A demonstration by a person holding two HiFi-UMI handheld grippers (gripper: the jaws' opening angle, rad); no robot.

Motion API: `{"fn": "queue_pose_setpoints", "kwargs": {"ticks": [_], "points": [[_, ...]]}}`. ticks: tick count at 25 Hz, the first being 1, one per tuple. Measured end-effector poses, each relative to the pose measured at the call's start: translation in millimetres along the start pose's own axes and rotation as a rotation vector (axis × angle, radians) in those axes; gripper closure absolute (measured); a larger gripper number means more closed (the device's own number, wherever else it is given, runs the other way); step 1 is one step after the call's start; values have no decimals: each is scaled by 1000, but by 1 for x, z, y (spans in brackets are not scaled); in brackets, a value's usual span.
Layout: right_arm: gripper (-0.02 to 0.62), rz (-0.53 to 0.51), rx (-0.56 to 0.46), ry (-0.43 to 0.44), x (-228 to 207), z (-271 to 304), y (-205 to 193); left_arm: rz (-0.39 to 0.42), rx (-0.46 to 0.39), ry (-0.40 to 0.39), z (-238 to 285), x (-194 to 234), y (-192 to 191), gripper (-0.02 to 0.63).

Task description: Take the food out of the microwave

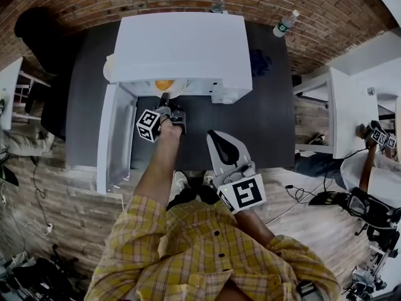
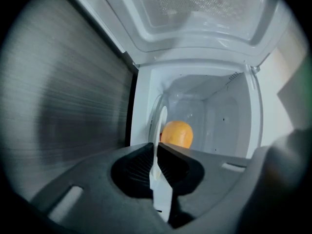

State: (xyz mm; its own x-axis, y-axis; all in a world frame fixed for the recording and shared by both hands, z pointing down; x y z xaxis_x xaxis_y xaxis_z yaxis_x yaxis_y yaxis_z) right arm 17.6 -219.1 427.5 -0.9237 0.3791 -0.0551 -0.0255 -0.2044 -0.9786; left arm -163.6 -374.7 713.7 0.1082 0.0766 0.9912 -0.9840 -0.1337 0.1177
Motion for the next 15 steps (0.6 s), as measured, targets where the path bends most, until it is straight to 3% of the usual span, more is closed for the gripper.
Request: {"fn": "queue_pose_setpoints", "kwargs": {"ticks": [8, 15], "points": [[592, 2, 1, -4, -1, 0, -2, 79, 13, 15, -1, -4, 2, 595], [592, 3, -2, -9, -1, -2, -3, 89, 14, 4, -8, -9, 2, 597]]}}
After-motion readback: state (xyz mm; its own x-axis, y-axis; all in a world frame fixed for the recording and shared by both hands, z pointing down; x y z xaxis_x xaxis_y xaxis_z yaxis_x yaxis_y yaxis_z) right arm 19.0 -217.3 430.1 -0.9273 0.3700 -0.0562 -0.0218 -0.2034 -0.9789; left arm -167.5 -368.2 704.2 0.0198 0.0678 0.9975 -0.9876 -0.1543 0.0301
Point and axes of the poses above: the fingertips, and each gripper's own axes: z forward along the fingers, x to its left, y out of its top, the point moved 6 cm from there along -z, backward along the fingers, and after that the axes turned 13 degrees about -y, right-handed, at the moved point
